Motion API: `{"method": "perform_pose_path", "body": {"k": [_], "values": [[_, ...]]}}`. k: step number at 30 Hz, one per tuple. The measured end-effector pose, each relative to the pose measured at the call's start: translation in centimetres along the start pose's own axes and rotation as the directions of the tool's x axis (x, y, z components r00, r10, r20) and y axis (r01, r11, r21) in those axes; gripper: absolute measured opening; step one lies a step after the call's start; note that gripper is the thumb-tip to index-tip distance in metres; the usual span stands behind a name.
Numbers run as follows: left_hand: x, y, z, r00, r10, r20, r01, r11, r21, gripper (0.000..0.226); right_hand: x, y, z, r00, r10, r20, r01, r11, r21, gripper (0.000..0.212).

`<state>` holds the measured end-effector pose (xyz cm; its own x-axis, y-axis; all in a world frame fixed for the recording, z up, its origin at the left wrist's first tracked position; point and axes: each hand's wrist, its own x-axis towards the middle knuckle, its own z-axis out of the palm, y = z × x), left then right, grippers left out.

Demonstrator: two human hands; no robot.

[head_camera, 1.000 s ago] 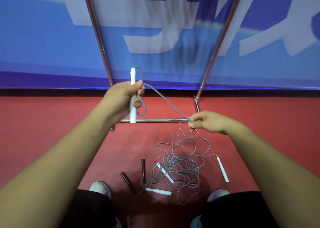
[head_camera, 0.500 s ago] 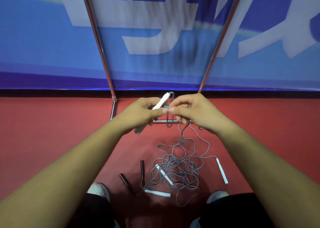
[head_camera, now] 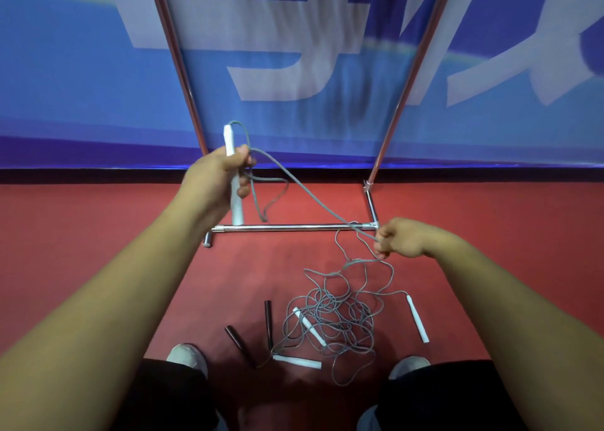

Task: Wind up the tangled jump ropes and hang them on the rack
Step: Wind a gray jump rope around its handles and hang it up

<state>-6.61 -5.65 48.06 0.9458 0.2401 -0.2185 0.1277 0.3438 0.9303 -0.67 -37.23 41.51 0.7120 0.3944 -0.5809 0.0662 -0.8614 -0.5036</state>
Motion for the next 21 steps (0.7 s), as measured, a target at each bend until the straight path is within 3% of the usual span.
{"method": "perform_pose_path", "body": {"k": [2,4,5,6,7,9,11,13,15,18,21], "values": [[0.7,-0.7,-1.3,0.991,0.01,-0.131,0.039,0.929,0.368,0.019,0.1,0.1,-0.2,0.993,-0.016,-0.12,0.036,0.986,0.165,0.012],[1.4,-1.8,-2.4,0.97,0.087,-0.226,0.117,0.649,0.752,0.017,-0.1,-1.2,-0.6,0.963,-0.054,-0.265,0.135,0.945,0.298,0.01],[1.6,-2.1,-2.6,0.969,0.121,-0.215,0.116,0.543,0.832,0.015,-0.2,-2.2,-0.8,0.948,-0.084,-0.308,0.187,0.927,0.326,0.01],[1.5,-2.2,-2.4,0.973,0.132,-0.189,0.096,0.513,0.853,0.014,-0.5,-3.2,-0.9,0.938,-0.118,-0.325,0.227,0.919,0.321,0.01],[1.2,-2.0,-1.9,0.98,0.127,-0.155,0.065,0.532,0.844,0.014,-1.0,-4.3,-0.9,0.933,-0.154,-0.325,0.256,0.919,0.299,0.011],[0.2,-1.8,-0.4,0.997,0.065,-0.044,-0.01,0.663,0.749,0.012,-2.0,-6.4,-0.5,0.931,-0.217,-0.294,0.292,0.926,0.241,0.013],[-1.3,-1.8,1.4,0.989,-0.018,0.146,-0.077,0.78,0.621,0.012,-3.0,-8.3,0.0,0.919,-0.281,-0.277,0.349,0.906,0.238,0.011],[-2.3,-2.1,2.6,0.945,-0.072,0.32,-0.133,0.807,0.575,0.013,-3.5,-9.7,0.4,0.886,-0.338,-0.316,0.429,0.857,0.286,0.011],[-2.6,-2.4,3.1,0.907,-0.118,0.405,-0.178,0.762,0.622,0.01,-3.7,-10.5,0.3,0.86,-0.35,-0.372,0.479,0.805,0.35,0.011],[-2.6,-2.5,3.5,0.904,-0.11,0.414,-0.169,0.797,0.58,0.019,-3.7,-10.1,0.0,0.857,-0.378,-0.351,0.5,0.778,0.381,0.01],[-2.1,-2.0,3.5,0.961,-0.041,0.273,-0.046,0.952,0.302,0.021,-2.7,-7.5,-0.3,0.93,-0.342,-0.134,0.367,0.886,0.282,0.011]]}}
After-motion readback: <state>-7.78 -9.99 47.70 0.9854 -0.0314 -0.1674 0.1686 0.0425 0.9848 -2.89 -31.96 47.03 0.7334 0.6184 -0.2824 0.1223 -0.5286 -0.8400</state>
